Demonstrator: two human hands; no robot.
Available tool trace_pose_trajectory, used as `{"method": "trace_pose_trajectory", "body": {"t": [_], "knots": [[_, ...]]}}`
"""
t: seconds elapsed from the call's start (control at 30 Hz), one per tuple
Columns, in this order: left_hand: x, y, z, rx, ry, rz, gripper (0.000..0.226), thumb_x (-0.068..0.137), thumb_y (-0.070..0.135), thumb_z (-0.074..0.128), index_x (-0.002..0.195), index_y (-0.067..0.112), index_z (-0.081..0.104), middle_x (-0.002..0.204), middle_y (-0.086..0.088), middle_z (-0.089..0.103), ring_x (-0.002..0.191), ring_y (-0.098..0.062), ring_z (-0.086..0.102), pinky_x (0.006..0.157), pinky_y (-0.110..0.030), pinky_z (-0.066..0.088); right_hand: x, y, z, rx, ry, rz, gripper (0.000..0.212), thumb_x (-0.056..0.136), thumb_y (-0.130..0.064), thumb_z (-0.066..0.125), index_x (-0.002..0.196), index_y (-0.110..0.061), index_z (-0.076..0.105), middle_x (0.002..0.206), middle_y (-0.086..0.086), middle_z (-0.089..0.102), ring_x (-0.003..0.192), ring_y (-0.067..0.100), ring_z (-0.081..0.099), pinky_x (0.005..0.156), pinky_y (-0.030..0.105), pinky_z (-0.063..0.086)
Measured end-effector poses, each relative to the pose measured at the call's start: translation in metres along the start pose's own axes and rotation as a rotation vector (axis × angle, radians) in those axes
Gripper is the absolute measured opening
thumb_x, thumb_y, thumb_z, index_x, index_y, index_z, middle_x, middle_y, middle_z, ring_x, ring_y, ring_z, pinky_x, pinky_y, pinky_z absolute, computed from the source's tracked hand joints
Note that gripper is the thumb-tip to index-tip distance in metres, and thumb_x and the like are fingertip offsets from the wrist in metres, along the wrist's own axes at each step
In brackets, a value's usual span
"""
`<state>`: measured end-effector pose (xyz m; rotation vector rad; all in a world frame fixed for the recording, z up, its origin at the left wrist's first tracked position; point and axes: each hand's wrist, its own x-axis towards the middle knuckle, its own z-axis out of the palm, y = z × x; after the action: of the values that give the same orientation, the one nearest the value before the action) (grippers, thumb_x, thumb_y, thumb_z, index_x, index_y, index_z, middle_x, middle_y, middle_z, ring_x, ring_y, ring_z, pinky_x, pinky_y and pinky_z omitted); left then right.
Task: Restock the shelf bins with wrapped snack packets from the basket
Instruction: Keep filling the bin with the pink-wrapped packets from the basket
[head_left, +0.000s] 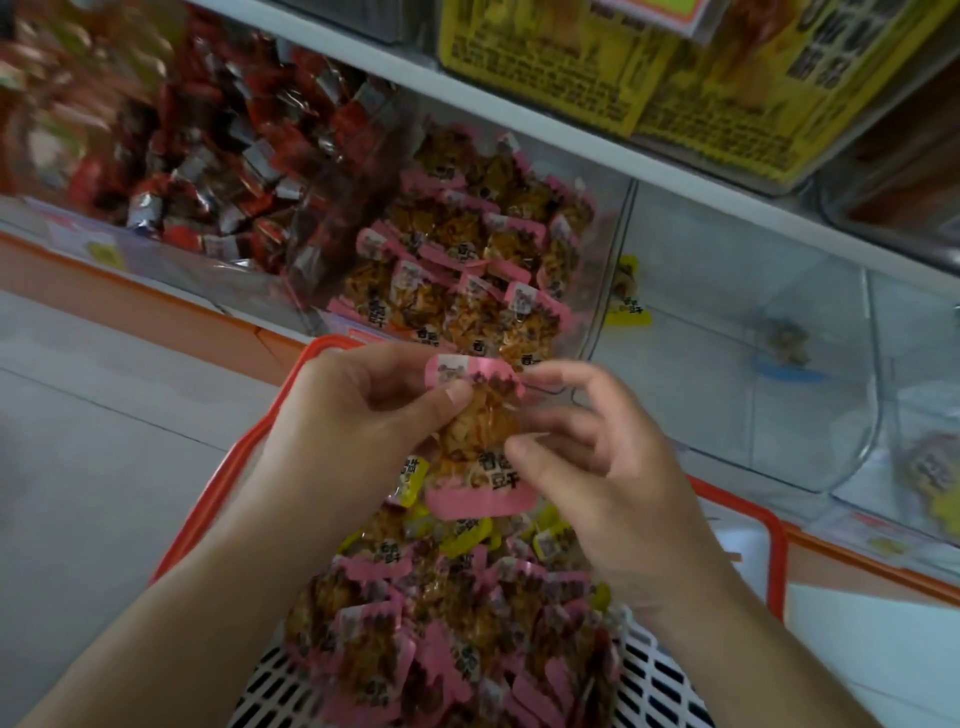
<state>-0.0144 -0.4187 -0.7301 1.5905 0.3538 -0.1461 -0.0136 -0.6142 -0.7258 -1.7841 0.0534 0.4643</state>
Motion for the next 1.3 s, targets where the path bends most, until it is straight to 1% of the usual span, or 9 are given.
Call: {"method": "trace_pose_trajectory", "body": {"t": [0.1,0.23,0.3,0.4,0.47,0.63,0.87,1.0,1.3], "knots": [[-0.002,-0.002,0.0,0.014,-0.039,-0.026,0.011,0.089,0.015,0.077,0.094,0.023,0.082,0.084,0.001,0.081,0.079,-0.017,0.079,0.073,-0.028,0.064,-0.003,-0.005,0.001,-0.062,-0.071,-0.083,0.051,0.092,-0.002,0.079,0.12,-0.044,0.07,0.108,-0.009,0.075,0.092,0.015,0.075,0.082,0.033,0.062],[0.001,-0.001,-0.003,0.078,0.015,-0.049,0.003,0.089,0.029,0.078,0.091,0.027,0.079,0.083,0.006,0.08,0.079,-0.011,0.077,0.076,-0.032,0.064,-0.001,-0.003,0.013,-0.073,0.048,-0.084,0.048,0.084,0.001,0.085,0.105,-0.042,0.077,0.093,0.0,0.075,0.076,0.021,0.073,0.074,0.042,0.065],[0.003,-0.001,-0.009,0.138,0.104,-0.014,0.007,0.094,0.033,0.072,0.093,0.028,0.077,0.083,0.01,0.078,0.078,-0.008,0.074,0.074,-0.035,0.061,0.002,-0.008,0.015,-0.075,0.115,-0.102,0.05,0.084,0.004,0.084,0.103,-0.042,0.078,0.095,-0.005,0.079,0.08,0.015,0.076,0.076,0.036,0.066],[0.007,0.004,-0.026,0.305,0.301,0.028,0.011,0.098,0.025,0.066,0.097,0.034,0.071,0.088,0.018,0.072,0.081,0.003,0.067,0.06,-0.012,0.049,0.02,-0.027,0.021,-0.08,0.195,-0.139,0.049,0.085,0.004,0.083,0.104,-0.04,0.076,0.109,-0.011,0.079,0.095,0.005,0.077,0.078,0.023,0.064],[0.01,0.003,-0.039,0.463,0.354,0.012,0.02,0.097,0.02,0.062,0.106,0.037,0.064,0.099,0.02,0.063,0.09,-0.004,0.063,0.06,-0.011,0.047,0.054,-0.04,0.024,-0.107,0.26,-0.166,0.047,0.087,0.0,0.083,0.109,-0.04,0.072,0.115,-0.012,0.077,0.1,-0.002,0.074,0.077,0.017,0.061],[0.011,-0.015,-0.053,0.781,0.197,-0.246,0.05,0.089,0.033,0.065,0.133,0.028,0.041,0.125,-0.003,0.048,0.12,-0.029,0.044,0.104,-0.051,0.045,0.17,-0.048,0.032,-0.303,0.511,-0.245,0.044,0.088,-0.014,0.084,0.118,-0.041,0.067,0.129,-0.012,0.069,0.12,0.008,0.067,0.104,0.041,0.058],[0.012,-0.02,-0.055,0.759,0.14,-0.223,0.043,0.094,0.037,0.059,0.108,0.035,0.018,0.113,0.005,0.035,0.105,-0.016,0.03,0.094,-0.038,0.039,0.276,-0.056,0.029,-0.445,0.611,-0.021,0.044,0.089,-0.047,0.067,0.129,-0.028,0.07,0.131,0.003,0.071,0.123,0.033,0.065,0.109,0.051,0.051],[0.012,-0.021,-0.055,0.768,0.138,-0.203,0.047,0.094,0.037,0.059,0.104,0.038,0.013,0.111,0.005,0.035,0.103,-0.018,0.033,0.087,-0.035,0.035,0.284,-0.061,0.028,-0.6,0.551,-0.004,0.043,0.101,-0.041,0.063,0.14,-0.024,0.061,0.144,0.005,0.063,0.135,0.032,0.058,0.115,0.05,0.047],[0.012,-0.018,-0.049,0.786,0.14,-0.186,0.051,0.094,0.041,0.059,0.108,0.037,0.01,0.112,0.005,0.035,0.106,-0.017,0.034,0.103,-0.041,0.043,0.277,-0.06,0.03,-0.851,0.535,-0.082,0.04,0.103,-0.024,0.062,0.142,-0.027,0.057,0.143,0.005,0.056,0.139,0.032,0.046,0.111,0.042,0.04]]}}
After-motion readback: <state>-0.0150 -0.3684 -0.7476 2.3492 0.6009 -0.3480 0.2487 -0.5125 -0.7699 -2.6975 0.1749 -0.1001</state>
